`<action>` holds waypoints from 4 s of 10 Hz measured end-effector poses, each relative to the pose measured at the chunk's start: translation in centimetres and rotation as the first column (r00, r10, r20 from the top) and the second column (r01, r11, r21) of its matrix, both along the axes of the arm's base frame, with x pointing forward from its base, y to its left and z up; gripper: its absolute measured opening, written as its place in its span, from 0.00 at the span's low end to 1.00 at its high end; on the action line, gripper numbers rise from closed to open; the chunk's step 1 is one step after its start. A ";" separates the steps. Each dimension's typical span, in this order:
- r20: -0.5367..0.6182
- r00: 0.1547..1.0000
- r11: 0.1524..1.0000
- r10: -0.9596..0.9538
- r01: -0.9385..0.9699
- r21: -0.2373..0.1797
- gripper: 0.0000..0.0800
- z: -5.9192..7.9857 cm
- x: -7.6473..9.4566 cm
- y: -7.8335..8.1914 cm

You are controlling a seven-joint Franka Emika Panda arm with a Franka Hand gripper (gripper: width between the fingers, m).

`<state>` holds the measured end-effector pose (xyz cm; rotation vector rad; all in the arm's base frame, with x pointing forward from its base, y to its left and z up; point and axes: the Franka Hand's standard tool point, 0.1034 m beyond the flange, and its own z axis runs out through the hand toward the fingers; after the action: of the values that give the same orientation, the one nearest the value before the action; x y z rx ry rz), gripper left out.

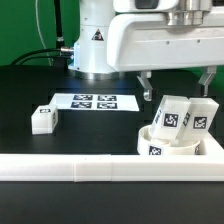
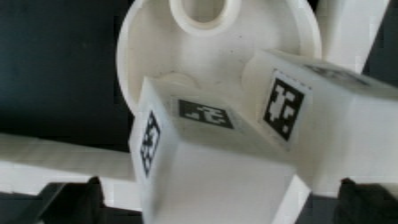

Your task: Assemble stool

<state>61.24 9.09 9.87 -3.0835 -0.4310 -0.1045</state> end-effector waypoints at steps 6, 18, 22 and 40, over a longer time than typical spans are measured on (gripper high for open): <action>-0.016 0.842 0.839 0.540 -0.539 -0.066 0.81 -0.3 -0.1 -0.6; -0.106 0.491 0.481 0.865 -0.870 -0.106 0.42 -1.3 -0.2 -1.7; -0.077 0.752 0.744 0.655 -0.659 -0.108 0.42 -1.4 -0.2 -1.8; -0.027 0.521 0.517 -0.853 0.851 0.095 0.42 -1.8 0.3 0.7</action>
Offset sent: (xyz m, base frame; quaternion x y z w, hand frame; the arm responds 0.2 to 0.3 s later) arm 0.0000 0.0000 0.0000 0.0000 0.0000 -0.1938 0.9810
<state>61.51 9.83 8.07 -2.8426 1.1177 -0.1640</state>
